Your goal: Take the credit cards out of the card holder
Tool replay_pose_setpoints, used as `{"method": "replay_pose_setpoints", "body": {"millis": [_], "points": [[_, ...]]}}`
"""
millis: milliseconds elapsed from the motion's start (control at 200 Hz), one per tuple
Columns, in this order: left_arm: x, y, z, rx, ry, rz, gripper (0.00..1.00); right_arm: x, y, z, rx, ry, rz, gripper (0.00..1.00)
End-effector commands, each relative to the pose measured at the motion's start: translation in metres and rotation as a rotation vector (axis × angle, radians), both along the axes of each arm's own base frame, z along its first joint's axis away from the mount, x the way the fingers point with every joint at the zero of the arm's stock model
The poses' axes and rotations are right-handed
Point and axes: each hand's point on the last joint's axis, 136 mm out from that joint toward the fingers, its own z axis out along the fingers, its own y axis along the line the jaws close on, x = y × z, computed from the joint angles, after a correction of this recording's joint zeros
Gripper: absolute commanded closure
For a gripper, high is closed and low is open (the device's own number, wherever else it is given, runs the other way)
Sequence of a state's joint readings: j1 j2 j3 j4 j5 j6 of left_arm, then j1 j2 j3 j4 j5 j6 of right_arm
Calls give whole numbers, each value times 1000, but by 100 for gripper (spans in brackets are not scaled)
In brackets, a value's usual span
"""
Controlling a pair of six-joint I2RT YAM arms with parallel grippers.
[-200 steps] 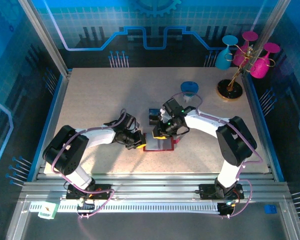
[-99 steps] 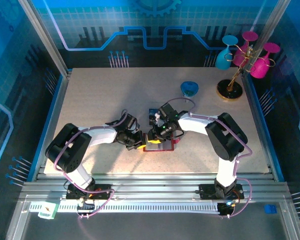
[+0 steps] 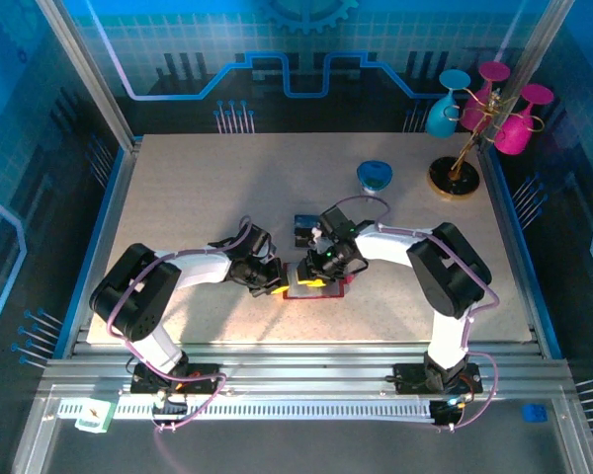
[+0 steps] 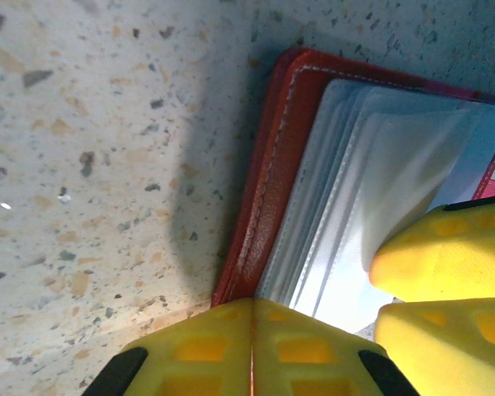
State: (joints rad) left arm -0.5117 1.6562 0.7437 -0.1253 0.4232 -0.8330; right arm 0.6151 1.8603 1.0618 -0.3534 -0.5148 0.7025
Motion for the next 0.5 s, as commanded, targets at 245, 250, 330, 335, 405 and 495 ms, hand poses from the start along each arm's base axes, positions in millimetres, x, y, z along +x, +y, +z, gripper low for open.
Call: {"method": "replay_pose_setpoints", "body": {"millis": [245, 250, 330, 335, 405, 495], "points": [[-1, 4, 4, 39, 11, 22, 92, 1, -7, -2, 167, 4, -42, 66], [0, 4, 4, 38, 9, 22, 92, 1, -7, -2, 171, 6, -43, 66], [7, -1, 17, 21, -16, 23, 92, 2, -7, -3, 216, 15, -63, 66], [7, -1, 18, 20, -17, 23, 92, 2, -8, -4, 217, 18, -65, 66], [13, -7, 32, -5, -51, 17, 89, 1, -8, -4, 245, 23, -74, 67], [18, -12, 46, -18, -72, 17, 83, -1, -10, -6, 251, 25, -78, 67]]}}
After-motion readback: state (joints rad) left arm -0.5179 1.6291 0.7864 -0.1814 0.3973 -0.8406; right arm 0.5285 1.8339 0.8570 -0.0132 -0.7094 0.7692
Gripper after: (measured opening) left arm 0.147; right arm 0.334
